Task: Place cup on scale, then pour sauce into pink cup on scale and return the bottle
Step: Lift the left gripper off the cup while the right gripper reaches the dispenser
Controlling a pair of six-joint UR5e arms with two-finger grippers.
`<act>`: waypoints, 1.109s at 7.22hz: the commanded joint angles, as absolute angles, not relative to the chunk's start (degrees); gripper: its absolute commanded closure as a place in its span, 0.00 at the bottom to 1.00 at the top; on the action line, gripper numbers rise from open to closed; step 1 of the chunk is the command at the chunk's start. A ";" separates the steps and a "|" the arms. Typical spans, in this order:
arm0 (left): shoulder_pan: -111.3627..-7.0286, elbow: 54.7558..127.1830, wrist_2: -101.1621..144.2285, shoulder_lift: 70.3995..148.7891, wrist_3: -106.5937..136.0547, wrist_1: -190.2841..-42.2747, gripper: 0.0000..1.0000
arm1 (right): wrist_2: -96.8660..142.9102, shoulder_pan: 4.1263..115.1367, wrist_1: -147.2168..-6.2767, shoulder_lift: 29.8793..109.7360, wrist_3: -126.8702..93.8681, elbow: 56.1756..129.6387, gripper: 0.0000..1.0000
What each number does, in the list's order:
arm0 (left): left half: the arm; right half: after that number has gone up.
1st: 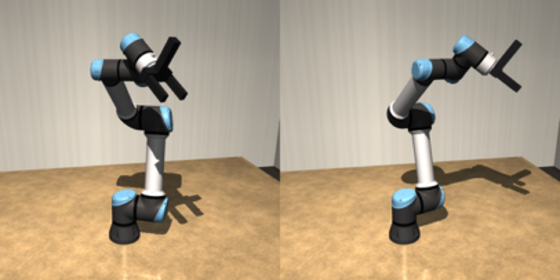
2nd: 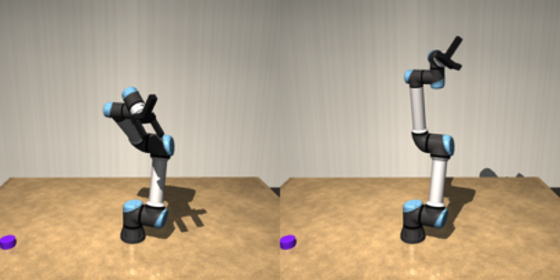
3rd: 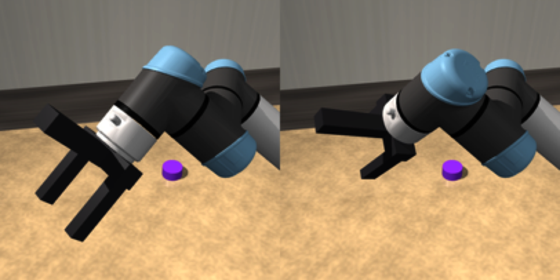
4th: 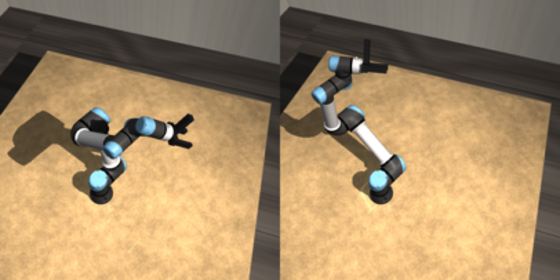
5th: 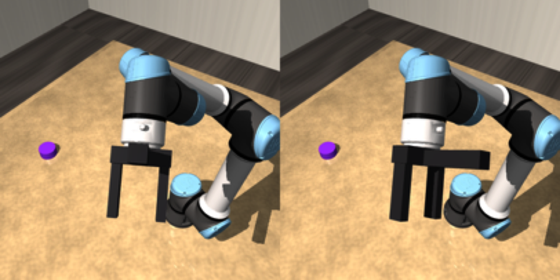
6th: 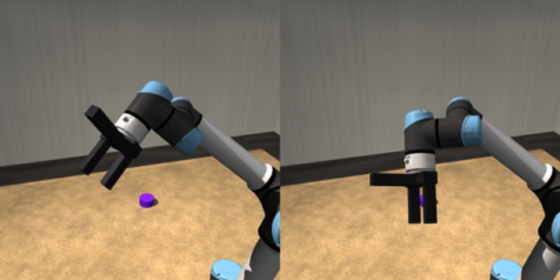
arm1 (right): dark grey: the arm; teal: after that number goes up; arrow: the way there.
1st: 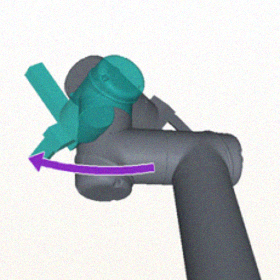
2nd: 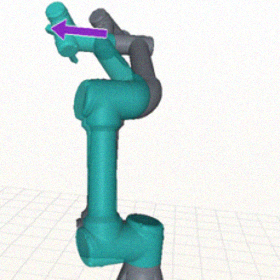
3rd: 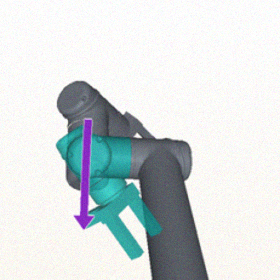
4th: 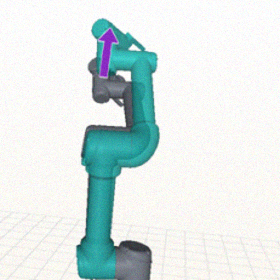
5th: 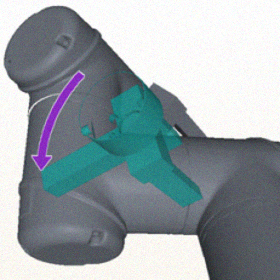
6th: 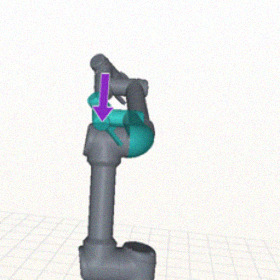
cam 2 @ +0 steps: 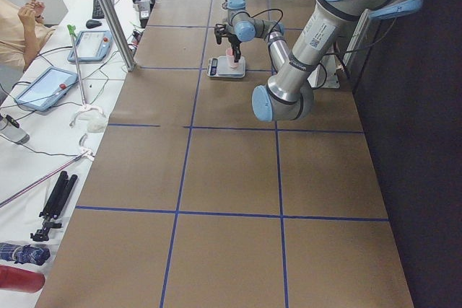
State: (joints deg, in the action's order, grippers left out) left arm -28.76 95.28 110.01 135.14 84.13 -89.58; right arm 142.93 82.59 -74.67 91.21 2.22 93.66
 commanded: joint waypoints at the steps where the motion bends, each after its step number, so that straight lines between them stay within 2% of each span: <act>1: -31.79 101.72 110.13 133.69 84.11 -89.39 0.35 | 143.00 81.14 -70.35 91.32 2.02 93.52 0.00; 2: -33.64 109.96 110.21 128.37 84.02 -89.47 0.35 | 143.00 79.03 -67.27 92.54 -0.15 93.52 0.00; 3: -35.32 112.30 110.13 125.80 83.59 -89.91 0.35 | 142.91 75.62 -58.80 94.46 -7.66 93.60 0.00; 5: -36.12 111.19 110.04 125.68 79.37 -90.00 0.35 | 138.11 62.92 -28.37 98.59 -40.78 93.34 0.00; 6: -36.73 110.92 110.04 125.68 79.28 -90.26 0.35 | 130.59 54.05 -17.69 99.92 -50.79 93.34 0.00; 8: -36.74 109.17 110.04 125.51 79.36 -92.19 0.35 | 106.91 35.94 -15.73 100.02 -56.75 96.40 0.00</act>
State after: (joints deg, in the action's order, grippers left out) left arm -36.69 110.03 110.04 125.58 79.38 -91.25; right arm 120.72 46.53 -18.23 99.72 -51.72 94.66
